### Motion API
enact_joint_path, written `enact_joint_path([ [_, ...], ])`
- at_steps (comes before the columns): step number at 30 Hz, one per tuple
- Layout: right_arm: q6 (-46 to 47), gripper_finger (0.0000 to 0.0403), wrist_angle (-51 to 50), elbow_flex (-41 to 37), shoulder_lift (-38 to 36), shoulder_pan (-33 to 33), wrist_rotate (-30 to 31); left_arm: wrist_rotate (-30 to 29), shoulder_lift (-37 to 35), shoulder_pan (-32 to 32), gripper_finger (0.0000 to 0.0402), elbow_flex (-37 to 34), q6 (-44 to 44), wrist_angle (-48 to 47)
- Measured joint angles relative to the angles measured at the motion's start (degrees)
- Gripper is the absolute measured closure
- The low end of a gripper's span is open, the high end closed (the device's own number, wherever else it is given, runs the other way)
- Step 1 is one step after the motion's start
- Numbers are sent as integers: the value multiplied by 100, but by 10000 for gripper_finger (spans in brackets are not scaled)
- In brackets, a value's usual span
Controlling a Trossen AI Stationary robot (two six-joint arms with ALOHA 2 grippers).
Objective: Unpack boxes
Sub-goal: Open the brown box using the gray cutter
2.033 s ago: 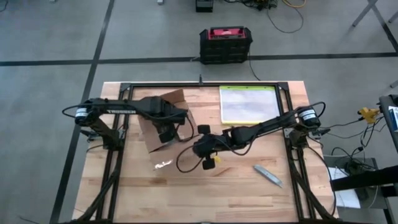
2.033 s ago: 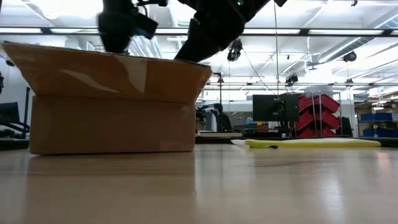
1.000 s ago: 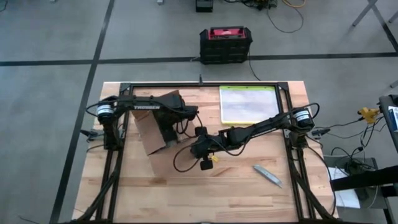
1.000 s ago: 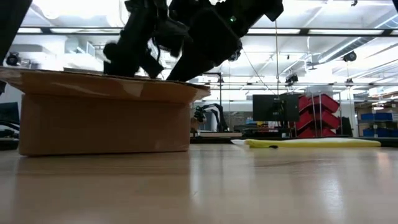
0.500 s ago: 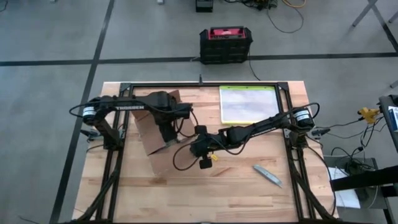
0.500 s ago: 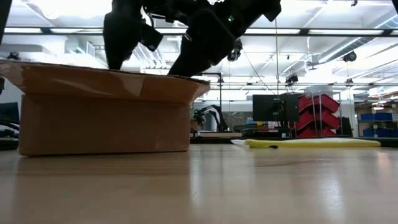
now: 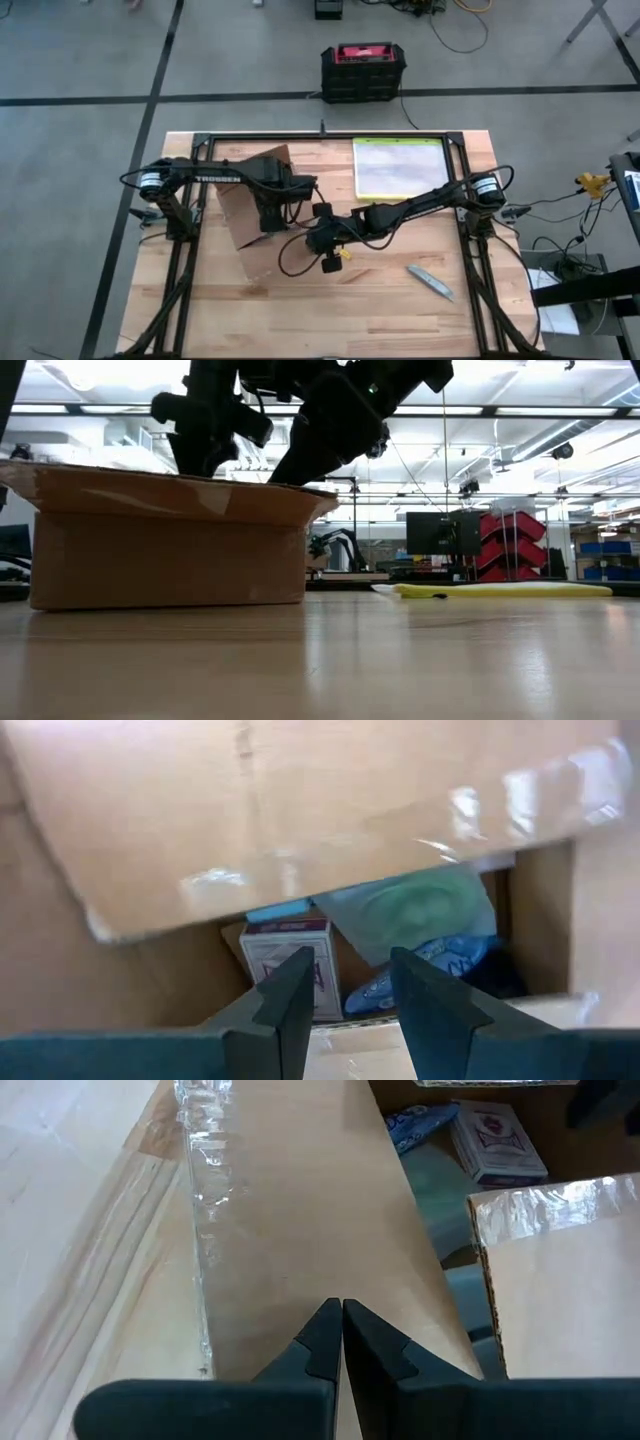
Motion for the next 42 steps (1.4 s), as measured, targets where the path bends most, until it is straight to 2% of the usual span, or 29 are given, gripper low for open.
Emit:
enact_joint_path([
  [6, -206, 403, -341, -1, -193, 158, 288, -124, -17, -85, 290, -361, 433, 649],
  [9, -228, 403, -754, -1, -360, 369, 800, -208, -49, -214, 333, -472, 452, 676],
  [12, -218, 403, -996, -1, -498, 533, 947, -319, -91, -270, 388, -559, 524, 946],
  [16, -102, 403, -1054, -1, -624, 643, 939, -191, -94, -264, 393, -756, 649, 1223],
  [21, -51, 403, -1046, -1, -662, 678, 947, 259, -90, -319, 400, -1043, 784, 1360],
  [26, -67, 403, -991, -1, -667, 676, 979, -763, -172, -480, 401, -1238, 932, 2213],
  [31, -79, 403, -1054, -1, -671, 671, 994, -1518, -335, -567, 401, -1218, 1238, 3243],
  [35, -229, 403, -1261, -1, -688, 554, 1453, -2198, -448, -556, 401, -1203, 1576, 3930],
  [37, -273, 403, -1275, -1, -691, 431, 1609, -2386, -448, -497, 401, -1212, 1770, 4278],
  [40, -398, 403, -1271, -1, -691, 178, 1663, -2394, -423, -330, 401, -1250, 1954, 4872],
  [42, -478, 403, -1291, -3, -666, -33, 1920, -2393, -397, -222, 401, -1274, 2045, 5247],
])
